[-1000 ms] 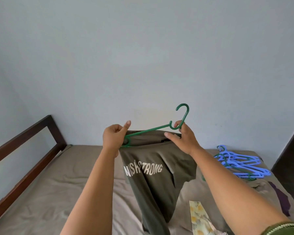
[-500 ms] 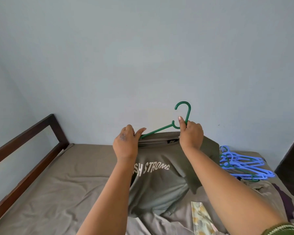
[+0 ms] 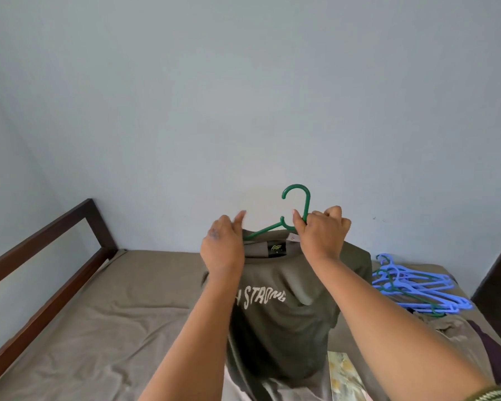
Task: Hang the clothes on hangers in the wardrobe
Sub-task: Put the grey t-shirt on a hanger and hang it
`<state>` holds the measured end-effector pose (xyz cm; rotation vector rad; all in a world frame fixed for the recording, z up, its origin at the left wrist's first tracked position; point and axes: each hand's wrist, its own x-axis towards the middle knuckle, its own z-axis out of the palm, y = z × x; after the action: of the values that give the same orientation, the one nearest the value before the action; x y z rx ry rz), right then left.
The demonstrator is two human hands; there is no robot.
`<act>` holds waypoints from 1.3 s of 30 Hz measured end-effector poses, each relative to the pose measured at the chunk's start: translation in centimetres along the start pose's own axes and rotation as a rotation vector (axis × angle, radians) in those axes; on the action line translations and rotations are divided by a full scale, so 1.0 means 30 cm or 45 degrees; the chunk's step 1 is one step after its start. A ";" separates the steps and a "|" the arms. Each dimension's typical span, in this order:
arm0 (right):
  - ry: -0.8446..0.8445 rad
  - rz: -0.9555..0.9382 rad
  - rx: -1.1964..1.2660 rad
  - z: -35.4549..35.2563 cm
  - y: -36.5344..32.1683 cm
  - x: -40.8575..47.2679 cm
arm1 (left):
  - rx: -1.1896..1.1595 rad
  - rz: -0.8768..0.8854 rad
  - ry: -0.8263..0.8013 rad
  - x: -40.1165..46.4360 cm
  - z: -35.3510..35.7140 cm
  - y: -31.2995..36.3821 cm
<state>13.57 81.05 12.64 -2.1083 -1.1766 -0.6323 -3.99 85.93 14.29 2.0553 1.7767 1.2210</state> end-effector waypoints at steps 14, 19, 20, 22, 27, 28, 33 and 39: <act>-0.160 0.394 0.196 -0.059 0.062 0.083 | 0.054 0.433 -0.402 -0.048 0.035 -0.056; -0.200 0.446 0.203 -0.100 0.044 0.101 | 0.125 0.481 -0.193 -0.005 0.017 -0.084; -0.199 0.457 0.211 -0.105 0.047 0.104 | 0.063 0.489 -0.158 0.010 0.007 -0.092; -0.180 0.476 0.208 -0.110 0.066 0.110 | -0.059 0.522 -0.156 0.038 -0.011 -0.108; -0.210 0.563 0.220 -0.105 0.107 0.113 | -0.241 0.591 -0.274 0.130 -0.071 -0.111; -0.221 0.568 0.242 -0.107 0.108 0.114 | -0.286 0.577 -0.269 0.151 -0.085 -0.114; -0.303 0.486 0.407 -0.119 0.098 0.126 | -0.325 0.200 0.124 0.213 -0.147 -0.122; -0.275 0.497 0.514 -0.113 0.081 0.138 | -0.361 0.166 -0.089 0.192 -0.132 -0.090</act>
<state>17.34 79.96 17.01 -2.0018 -0.8726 0.0135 -8.86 90.29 17.94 2.0443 1.3675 1.3307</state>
